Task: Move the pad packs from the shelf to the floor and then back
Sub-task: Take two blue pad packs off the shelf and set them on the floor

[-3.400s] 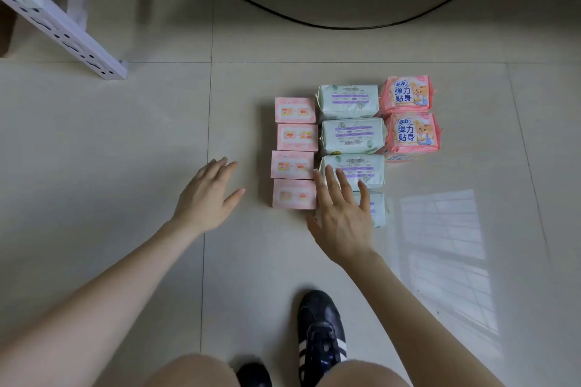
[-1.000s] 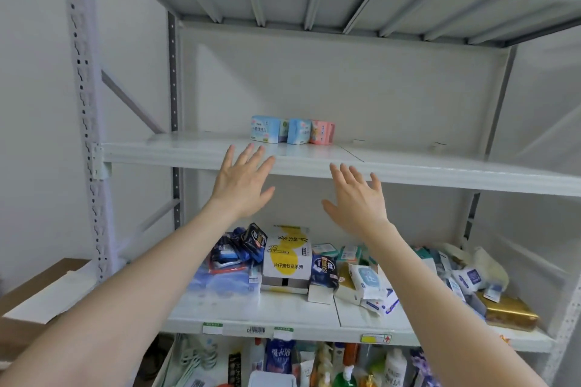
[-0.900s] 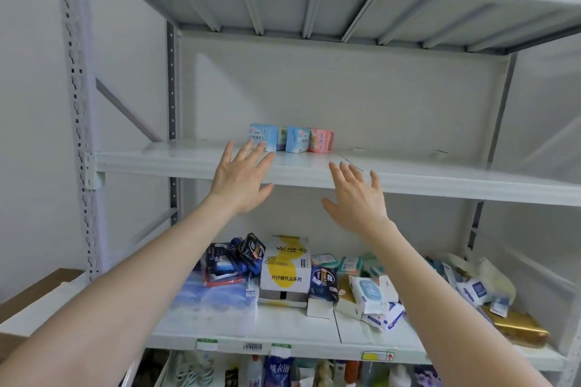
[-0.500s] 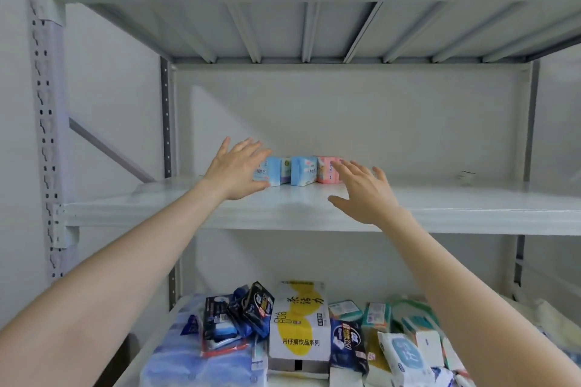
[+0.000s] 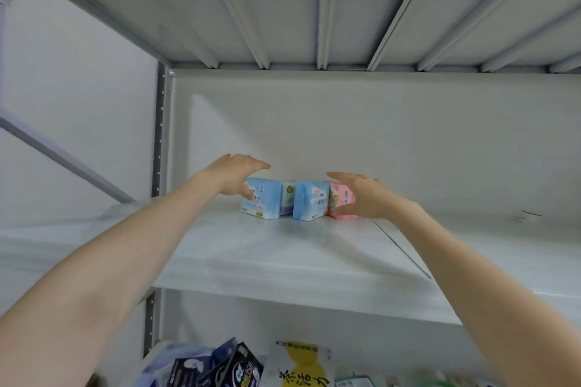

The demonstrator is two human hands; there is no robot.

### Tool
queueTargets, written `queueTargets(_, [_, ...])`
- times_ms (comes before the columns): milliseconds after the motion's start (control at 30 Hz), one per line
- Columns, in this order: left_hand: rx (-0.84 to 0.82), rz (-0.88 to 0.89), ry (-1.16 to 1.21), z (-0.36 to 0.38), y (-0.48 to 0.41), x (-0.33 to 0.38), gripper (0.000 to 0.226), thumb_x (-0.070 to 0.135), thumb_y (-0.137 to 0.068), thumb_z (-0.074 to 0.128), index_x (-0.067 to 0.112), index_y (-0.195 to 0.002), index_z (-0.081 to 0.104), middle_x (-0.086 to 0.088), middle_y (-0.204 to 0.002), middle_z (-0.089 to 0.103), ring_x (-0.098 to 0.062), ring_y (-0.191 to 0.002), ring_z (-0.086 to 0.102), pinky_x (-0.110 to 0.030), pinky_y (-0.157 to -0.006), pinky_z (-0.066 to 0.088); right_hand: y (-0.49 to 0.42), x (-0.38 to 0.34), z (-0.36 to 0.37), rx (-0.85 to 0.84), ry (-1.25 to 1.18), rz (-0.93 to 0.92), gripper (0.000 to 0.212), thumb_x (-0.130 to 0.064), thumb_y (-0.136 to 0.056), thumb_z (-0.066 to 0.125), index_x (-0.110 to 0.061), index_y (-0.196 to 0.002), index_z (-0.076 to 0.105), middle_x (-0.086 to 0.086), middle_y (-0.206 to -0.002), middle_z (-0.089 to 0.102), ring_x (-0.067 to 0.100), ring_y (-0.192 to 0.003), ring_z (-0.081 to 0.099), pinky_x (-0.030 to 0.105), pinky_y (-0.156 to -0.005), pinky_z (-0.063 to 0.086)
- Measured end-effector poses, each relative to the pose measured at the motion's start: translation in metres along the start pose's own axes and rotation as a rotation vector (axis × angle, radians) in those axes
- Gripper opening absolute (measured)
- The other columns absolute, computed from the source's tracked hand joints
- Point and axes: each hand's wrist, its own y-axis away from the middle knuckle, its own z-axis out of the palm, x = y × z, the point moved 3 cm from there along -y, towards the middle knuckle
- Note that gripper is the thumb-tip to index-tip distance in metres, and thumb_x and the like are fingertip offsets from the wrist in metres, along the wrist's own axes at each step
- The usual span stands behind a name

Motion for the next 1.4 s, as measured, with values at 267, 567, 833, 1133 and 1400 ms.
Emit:
queueTargets(267, [-0.150, -0.074, 0.144, 0.028, -0.063, -0.029, 0.085, 0.036, -0.080, 0.077, 0.037, -0.149, 0.028, 0.005, -0.152, 0.037, -0.020, -0.138, 0.034, -0.040, -0.110, 0.033, -0.081, 0.036, 0.023, -0.125, -0.128, -0.035, 0.087, -0.034, -0.080, 0.076, -0.038, -0.149, 0.024, -0.005, -0.151, 0.039, 0.022, -0.134, 0.041, 0.042, -0.109, 0.036])
queueTargets(567, [-0.325, -0.060, 0.267, 0.066, -0.105, -0.045, 0.068, 0.033, -0.084, 0.074, 0.030, -0.143, 0.041, 0.007, -0.145, 0.043, -0.017, -0.133, 0.039, -0.036, -0.109, 0.034, -0.153, 0.034, 0.042, -0.352, -0.104, -0.116, 0.086, -0.018, -0.081, 0.075, -0.034, -0.150, 0.027, -0.007, -0.153, 0.033, 0.019, -0.138, 0.034, 0.036, -0.110, 0.032])
queueTargets(833, [-0.352, -0.077, 0.334, 0.065, -0.103, -0.049, 0.053, 0.033, -0.081, 0.077, 0.023, -0.127, 0.053, 0.005, -0.127, 0.053, -0.018, -0.118, 0.050, -0.038, -0.104, 0.040, -0.167, 0.032, 0.059, -0.396, -0.045, -0.176, 0.055, -0.027, -0.075, 0.080, -0.024, -0.124, 0.054, -0.006, -0.122, 0.054, 0.019, -0.112, 0.054, 0.042, -0.097, 0.046])
queueTargets(1133, [-0.425, -0.108, 0.281, 0.036, -0.075, -0.048, 0.030, 0.040, -0.081, 0.075, 0.019, -0.099, 0.066, 0.005, -0.092, 0.064, -0.013, -0.083, 0.056, -0.026, -0.078, 0.043, -0.150, 0.015, 0.042, -0.447, -0.162, -0.176, 0.041, -0.047, -0.069, 0.081, -0.033, -0.102, 0.063, -0.016, -0.102, 0.065, 0.009, -0.095, 0.064, 0.032, -0.085, 0.052])
queueTargets(1400, [-0.371, -0.105, 0.418, 0.021, -0.031, -0.037, 0.031, 0.036, -0.076, 0.081, 0.021, -0.100, 0.067, 0.013, -0.084, 0.069, -0.009, -0.080, 0.064, -0.020, -0.069, 0.047, -0.109, -0.012, 0.024, -0.489, -0.262, -0.143, 0.038, -0.042, -0.071, 0.082, -0.020, -0.098, 0.066, -0.004, -0.091, 0.074, 0.019, -0.084, 0.073, 0.035, -0.075, 0.058])
